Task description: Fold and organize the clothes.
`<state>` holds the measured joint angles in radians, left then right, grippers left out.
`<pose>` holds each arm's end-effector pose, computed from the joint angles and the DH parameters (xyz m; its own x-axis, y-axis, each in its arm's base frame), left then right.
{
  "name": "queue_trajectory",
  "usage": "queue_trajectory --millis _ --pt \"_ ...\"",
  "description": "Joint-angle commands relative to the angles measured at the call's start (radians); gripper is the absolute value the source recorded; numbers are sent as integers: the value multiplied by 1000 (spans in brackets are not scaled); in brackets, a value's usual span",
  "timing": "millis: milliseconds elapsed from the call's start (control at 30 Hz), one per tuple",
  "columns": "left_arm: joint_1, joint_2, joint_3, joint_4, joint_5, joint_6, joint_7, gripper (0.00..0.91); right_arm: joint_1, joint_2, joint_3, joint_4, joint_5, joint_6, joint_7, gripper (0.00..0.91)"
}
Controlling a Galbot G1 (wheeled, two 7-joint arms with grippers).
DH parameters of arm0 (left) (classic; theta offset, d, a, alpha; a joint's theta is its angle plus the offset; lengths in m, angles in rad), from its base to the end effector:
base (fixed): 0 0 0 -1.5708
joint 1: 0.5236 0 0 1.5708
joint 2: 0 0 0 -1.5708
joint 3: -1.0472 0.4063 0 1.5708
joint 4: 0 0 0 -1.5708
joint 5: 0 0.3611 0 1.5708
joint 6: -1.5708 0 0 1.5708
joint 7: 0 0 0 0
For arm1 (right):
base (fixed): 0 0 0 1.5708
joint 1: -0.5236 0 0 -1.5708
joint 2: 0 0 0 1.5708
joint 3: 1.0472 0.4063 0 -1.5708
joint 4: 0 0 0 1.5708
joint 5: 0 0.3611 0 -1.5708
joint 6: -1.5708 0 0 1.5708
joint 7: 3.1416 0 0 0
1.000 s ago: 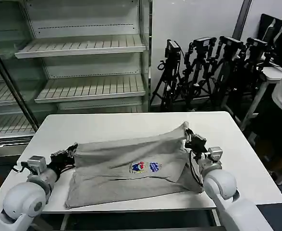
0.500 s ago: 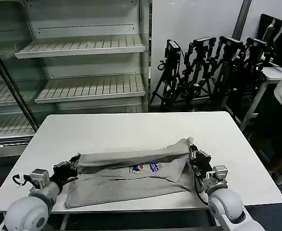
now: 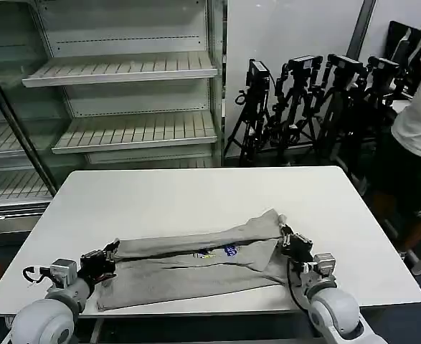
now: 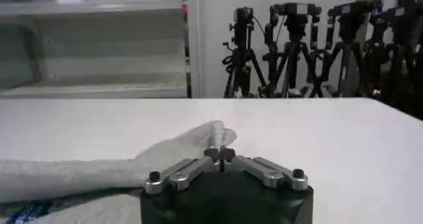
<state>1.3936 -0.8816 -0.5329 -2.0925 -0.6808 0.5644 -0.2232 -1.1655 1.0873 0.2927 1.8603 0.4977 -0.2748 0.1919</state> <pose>0.2358 0.1462 -0.2689 -0.8806 0.0744 0.4679 0.1217 0.9900 0.0717 0.2985 -0.0708 -0.3429 -0.9595 -0.1480 0.2399 -0.1486 0.9888 0.0157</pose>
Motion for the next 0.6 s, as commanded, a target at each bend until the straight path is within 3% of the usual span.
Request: queue_trajectory --millis 33,600 --pt "8 -1 5 16 32 12 11 20 5 2 -6 -6 -3 -33 1 0" --pt "107 -18 -19 -78 63 11 11 30 -33 -6 5 47 -8 -46 2 0"
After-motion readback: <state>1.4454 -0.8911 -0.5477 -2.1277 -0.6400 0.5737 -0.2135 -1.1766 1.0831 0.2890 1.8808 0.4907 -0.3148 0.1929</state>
